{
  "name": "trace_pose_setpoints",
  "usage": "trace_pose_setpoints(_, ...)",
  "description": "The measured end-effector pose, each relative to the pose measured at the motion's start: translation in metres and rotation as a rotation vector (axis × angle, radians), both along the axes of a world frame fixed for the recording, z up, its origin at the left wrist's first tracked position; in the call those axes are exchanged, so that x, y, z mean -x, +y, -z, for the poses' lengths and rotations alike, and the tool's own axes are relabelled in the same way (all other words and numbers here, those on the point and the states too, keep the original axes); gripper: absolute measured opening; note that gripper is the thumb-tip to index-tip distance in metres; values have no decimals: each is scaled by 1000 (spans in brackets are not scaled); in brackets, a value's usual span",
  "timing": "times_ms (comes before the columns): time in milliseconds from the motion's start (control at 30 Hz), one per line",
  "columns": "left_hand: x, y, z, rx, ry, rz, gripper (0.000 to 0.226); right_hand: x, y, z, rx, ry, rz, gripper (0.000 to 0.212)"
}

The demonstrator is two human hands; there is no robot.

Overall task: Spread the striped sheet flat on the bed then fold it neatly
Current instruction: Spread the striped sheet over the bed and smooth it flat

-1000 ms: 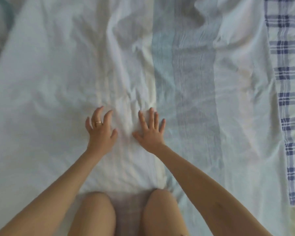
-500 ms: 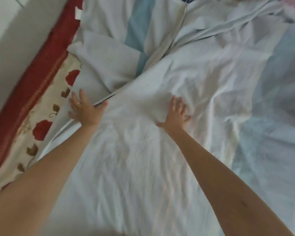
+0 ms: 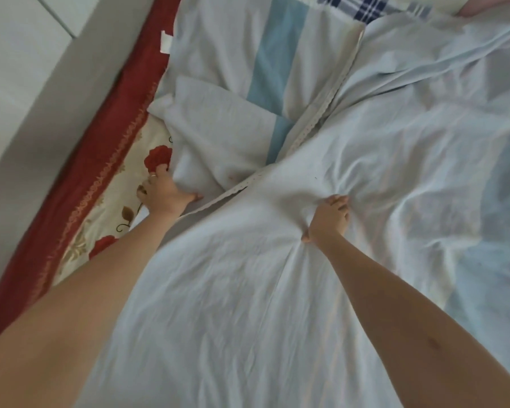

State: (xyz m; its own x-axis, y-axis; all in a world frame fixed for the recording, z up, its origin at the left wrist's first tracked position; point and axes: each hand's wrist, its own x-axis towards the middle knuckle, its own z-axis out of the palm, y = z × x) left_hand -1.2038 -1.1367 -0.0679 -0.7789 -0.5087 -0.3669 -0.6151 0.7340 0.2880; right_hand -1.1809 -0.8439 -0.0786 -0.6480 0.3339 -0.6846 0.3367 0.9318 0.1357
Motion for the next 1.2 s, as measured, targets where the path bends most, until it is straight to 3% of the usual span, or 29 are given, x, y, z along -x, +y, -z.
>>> trace_pose_setpoints(100,-7,1,-2,23,-9,143,77,-3,0,-4,-4,5,-19,128)
trace_pose_setpoints(233,-12,2,-8,168,131,176,73,-6,0,-6,-33,-13,-64,131)
trace_pose_setpoints(367,-10,-1,-7,105,226,125,68,-2,-6,-8,-62,-44,-62,131)
trace_pose_setpoints(433,-6,0,-9,70,223,7,88,1,-6,-8,-57,-67,-51,132)
trace_pose_setpoints(533,9,3,-5,-140,-95,-265,149,4,-5,-8,-24,-85,-34,134)
trace_pose_setpoints(600,24,5,-2,-221,-273,-296,170,10,0,-11,35,-119,-28,135)
trace_pose_setpoints(800,47,-11,31,-226,-596,-123,183,32,13,-19,116,-230,-62,116)
trace_pose_setpoints(867,46,-13,41,-211,-590,-167,184,37,12,-23,122,-295,-58,110)
trace_pose_setpoints(1033,52,6,-7,-264,-594,-290,177,38,17,-37,191,-396,39,104)
trace_pose_setpoints(1133,56,6,-16,-271,-632,-300,173,46,22,-42,240,-367,126,77)
trace_pose_setpoints(1200,61,8,-25,-282,-647,-301,175,60,22,-57,238,-197,66,44)
